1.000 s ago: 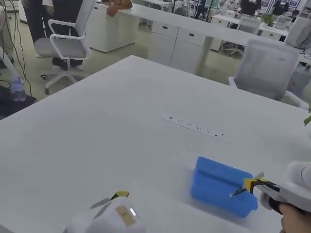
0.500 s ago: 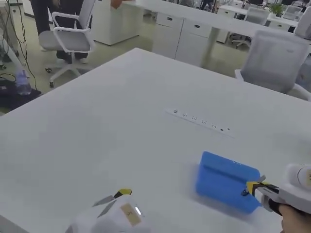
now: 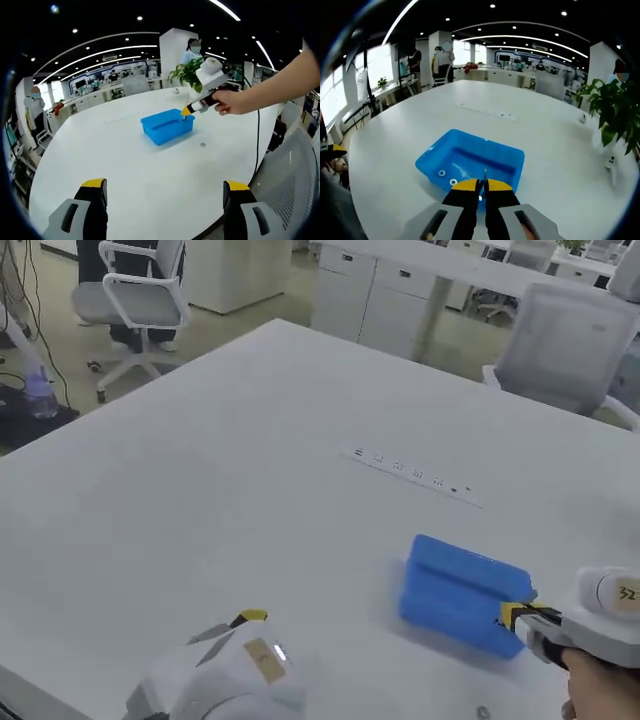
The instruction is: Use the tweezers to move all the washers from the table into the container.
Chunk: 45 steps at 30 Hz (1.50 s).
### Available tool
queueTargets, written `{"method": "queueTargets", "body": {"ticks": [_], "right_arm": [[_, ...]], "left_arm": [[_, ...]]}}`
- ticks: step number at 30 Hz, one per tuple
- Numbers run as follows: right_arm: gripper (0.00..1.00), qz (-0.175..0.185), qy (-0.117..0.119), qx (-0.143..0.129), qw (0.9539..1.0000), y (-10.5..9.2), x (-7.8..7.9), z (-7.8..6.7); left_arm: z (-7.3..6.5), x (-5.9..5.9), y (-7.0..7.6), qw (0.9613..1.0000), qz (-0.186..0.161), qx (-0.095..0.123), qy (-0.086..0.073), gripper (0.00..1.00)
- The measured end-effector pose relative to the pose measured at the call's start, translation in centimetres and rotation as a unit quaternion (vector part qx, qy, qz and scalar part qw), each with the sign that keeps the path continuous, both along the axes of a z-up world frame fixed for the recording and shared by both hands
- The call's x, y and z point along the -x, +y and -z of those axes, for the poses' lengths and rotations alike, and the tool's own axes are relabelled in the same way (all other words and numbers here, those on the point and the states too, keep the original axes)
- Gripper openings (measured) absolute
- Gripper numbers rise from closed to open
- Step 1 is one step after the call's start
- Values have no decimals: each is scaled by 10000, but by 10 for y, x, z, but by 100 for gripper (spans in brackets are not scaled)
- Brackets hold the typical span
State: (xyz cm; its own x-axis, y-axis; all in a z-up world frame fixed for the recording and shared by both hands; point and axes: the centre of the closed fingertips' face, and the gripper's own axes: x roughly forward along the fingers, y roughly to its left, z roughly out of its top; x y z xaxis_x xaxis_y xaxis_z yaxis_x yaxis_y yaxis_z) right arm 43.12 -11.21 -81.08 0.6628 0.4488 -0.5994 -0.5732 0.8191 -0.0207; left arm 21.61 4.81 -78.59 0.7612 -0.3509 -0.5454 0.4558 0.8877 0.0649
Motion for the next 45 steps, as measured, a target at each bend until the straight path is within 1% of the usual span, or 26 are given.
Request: {"method": "queueTargets", "body": {"ticks": [4,7,8,10,12,14,15,17,19,20,22,24,26,27,29,30,31,36,38,40,42,45], "right_arm": [[1,-9,43,-89,10000,-1,1,-1],[1,-61,74,16,10000,-2,2,-1],[1,-59,61,48,10000,-3,2,-1],[1,-39,-52,98,9999,-5,2,-6],[1,4,-149,51,9999,-7,2,-13],[1,30,-210,-48,9998,-9,3,-22],[1,13,-174,-150,9997,-8,5,-25],[1,23,-149,-228,9996,-9,6,-30],[1,57,-259,-314,9992,-11,7,-39],[1,74,-281,-378,9989,-11,9,-45],[1,91,-298,-509,9982,-11,13,-52],[1,109,-318,-585,9977,-12,15,-57],[1,153,-336,-660,9971,-14,21,-62],[1,155,-362,-742,9965,-14,26,-66],[1,122,-325,-804,9962,-14,35,-67],[1,106,-329,-804,9962,-14,39,-68],[1,76,-344,-788,9963,-14,45,-68],[1,-27,-206,-763,9969,-16,62,-60],[1,-103,-162,-667,9976,-16,71,-53],[1,-173,-100,-549,9983,-15,80,-45],[1,-211,-64,-473,9986,-14,87,-38],[1,-223,35,-416,9989,-14,93,-28]], "left_arm": [[-1,0,0,10000,7,10,-15,99],[-1,0,-1,10000,17,4,-27,99],[-1,0,-1,10000,16,-9,-25,99],[-1,0,0,10000,15,-16,-18,99],[-1,-1,0,10000,8,5,-32,99],[-2,-1,0,10000,3,10,-42,99],[-2,0,-1,10000,15,17,-47,99],[-2,0,-1,10000,31,-6,-56,98],[-2,0,-2,10000,51,-15,-54,98],[-3,0,-2,10000,59,-17,-75,98],[-3,1,-3,10000,60,-18,-66,98],[-3,1,-3,9999,62,-22,-78,98],[-7,0,-2,9998,25,-17,-196,99],[-9,-1,-1,9997,3,0,-249,99],[-10,-1,-1,9997,-16,82,-214,99],[-11,-1,-1,9997,-16,104,-241,99],[-14,-2,-1,9994,-14,138,-315,99],[-14,-1,-1,9994,-17,150,-314,99],[-15,-2,1,9993,-51,71,-371,99],[-13,-2,2,9994,-85,21,-346,99],[-13,-2,2,9994,-78,42,-330,99],[-12,-2,3,9994,-80,16,-326,99]]}}
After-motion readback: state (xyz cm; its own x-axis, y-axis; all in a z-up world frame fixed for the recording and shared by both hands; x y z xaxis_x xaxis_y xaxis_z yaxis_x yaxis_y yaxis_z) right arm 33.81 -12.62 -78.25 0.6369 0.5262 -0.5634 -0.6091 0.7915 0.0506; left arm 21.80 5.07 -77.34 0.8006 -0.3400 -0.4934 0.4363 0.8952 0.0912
